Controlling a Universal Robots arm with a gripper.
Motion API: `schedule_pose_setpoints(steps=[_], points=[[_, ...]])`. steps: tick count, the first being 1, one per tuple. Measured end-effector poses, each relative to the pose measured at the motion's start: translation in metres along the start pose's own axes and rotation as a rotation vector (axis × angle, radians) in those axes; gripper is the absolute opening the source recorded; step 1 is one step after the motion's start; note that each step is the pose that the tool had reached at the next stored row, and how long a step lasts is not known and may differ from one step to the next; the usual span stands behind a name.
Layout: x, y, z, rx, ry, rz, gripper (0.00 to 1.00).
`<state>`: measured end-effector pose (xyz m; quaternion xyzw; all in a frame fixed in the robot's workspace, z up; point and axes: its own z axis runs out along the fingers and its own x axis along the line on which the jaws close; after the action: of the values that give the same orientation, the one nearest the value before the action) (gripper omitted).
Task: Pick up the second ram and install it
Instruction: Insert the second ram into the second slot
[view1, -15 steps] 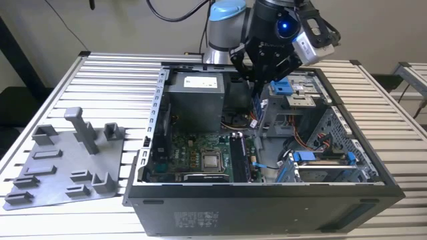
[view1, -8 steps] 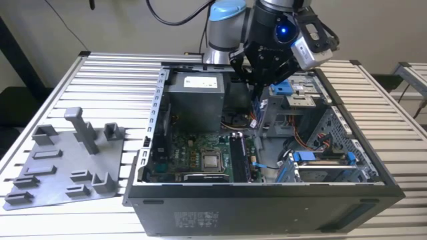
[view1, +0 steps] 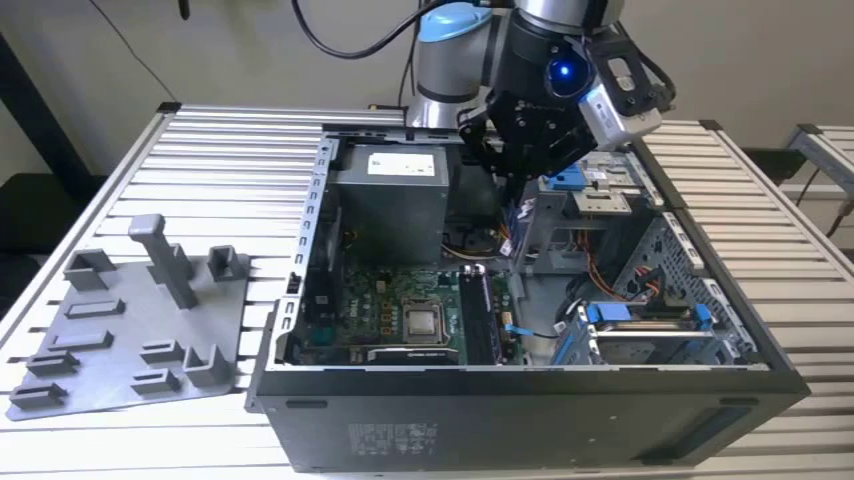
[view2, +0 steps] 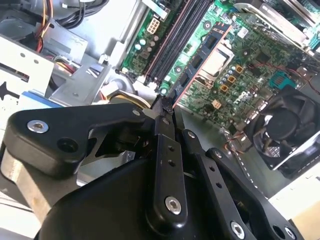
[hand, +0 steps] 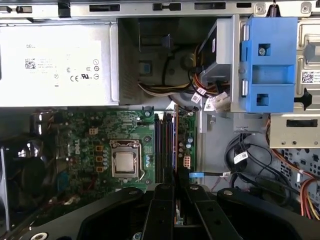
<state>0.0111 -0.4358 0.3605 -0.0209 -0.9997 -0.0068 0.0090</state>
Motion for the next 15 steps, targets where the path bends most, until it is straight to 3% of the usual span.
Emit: schedule_pose_setpoints(steps=[10,15], points=[[-0.0002,-0.0004,0.0065,-0.0001,-0.0012,0.001,0.14],[-0.0002,-0.0005,0.0105,-0.0003,-0.0067,0.001,0.14]])
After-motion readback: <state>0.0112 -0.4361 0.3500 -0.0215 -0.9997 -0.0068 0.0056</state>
